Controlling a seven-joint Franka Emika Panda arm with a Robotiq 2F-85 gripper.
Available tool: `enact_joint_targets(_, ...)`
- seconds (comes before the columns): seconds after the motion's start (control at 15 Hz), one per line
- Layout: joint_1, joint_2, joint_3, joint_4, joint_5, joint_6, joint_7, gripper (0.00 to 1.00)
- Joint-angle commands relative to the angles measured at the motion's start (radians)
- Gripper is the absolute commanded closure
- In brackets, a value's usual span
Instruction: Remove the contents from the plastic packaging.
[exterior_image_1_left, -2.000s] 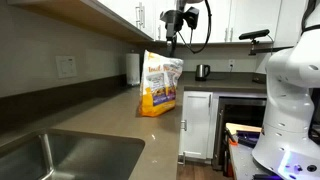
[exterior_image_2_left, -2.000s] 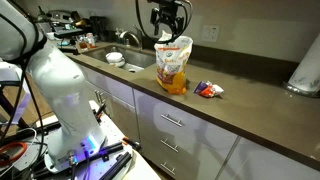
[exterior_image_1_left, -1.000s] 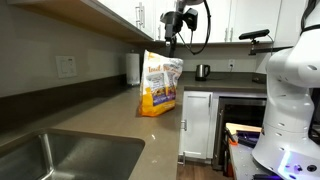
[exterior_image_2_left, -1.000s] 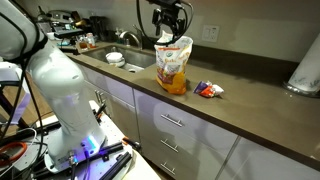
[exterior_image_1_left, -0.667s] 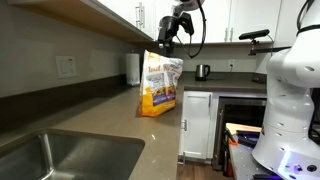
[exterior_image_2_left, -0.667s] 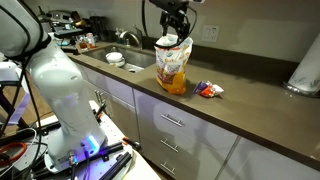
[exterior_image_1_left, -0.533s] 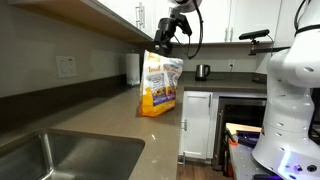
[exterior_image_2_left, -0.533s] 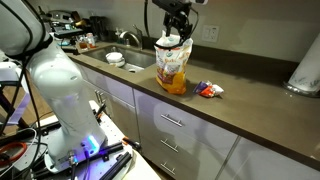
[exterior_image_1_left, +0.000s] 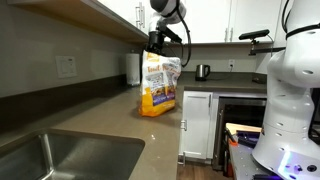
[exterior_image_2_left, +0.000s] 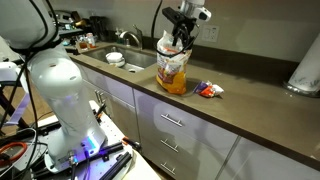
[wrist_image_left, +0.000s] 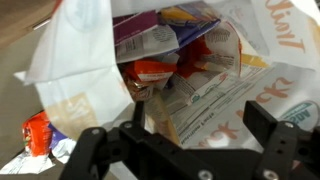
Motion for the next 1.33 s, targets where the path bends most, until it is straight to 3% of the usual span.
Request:
enact_joint_targets(0.0,-0.028,0.077,0.030,0.041,0.047,-0.044,0.061,0.00)
enact_joint_targets(0.47,-0.027,0.055,0.044,0.011,0.039,-0.035,0.049,0.00)
enact_joint_targets(1.27,-0.024,-0.020,0.096,-0.089,-0.026,-0.112,0.357,0.00)
